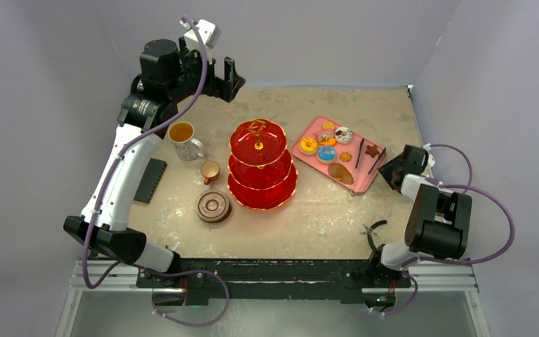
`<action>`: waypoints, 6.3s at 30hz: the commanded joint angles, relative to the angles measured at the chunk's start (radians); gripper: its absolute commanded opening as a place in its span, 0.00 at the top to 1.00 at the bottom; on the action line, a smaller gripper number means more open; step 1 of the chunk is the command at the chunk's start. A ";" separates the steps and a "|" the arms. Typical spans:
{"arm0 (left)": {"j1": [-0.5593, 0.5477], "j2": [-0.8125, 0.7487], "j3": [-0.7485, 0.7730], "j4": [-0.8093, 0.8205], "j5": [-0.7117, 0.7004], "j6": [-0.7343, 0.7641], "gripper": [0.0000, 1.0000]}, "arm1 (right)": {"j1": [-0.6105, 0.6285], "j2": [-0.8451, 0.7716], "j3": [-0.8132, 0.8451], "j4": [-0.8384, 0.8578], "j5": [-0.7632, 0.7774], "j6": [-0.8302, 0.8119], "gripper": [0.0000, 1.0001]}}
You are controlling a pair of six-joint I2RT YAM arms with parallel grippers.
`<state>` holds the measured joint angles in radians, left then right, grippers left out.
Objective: Serve the afternoon tea
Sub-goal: Adjust the tray at the center of the board.
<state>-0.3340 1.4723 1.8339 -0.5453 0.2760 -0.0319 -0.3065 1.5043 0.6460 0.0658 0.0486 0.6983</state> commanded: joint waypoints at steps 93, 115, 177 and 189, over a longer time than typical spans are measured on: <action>0.020 -0.009 -0.026 -0.017 0.011 0.043 0.01 | 0.703 0.523 0.997 -0.164 0.136 -0.262 0.49; 0.022 -0.001 -0.024 -0.020 0.002 0.058 0.01 | 0.711 0.707 1.077 -0.197 0.193 -0.236 0.49; 0.023 -0.012 -0.022 -0.024 0.029 0.047 0.01 | 0.706 0.113 0.555 -0.210 0.117 -0.343 0.44; 0.022 0.081 0.058 -0.128 0.137 0.061 0.01 | 0.311 0.214 0.508 -0.117 0.173 -0.410 0.46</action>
<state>-0.3210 1.5204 1.8374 -0.6285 0.3534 0.0200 0.0235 1.6695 1.1767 -0.0776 0.1936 0.3271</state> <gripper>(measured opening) 0.993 0.543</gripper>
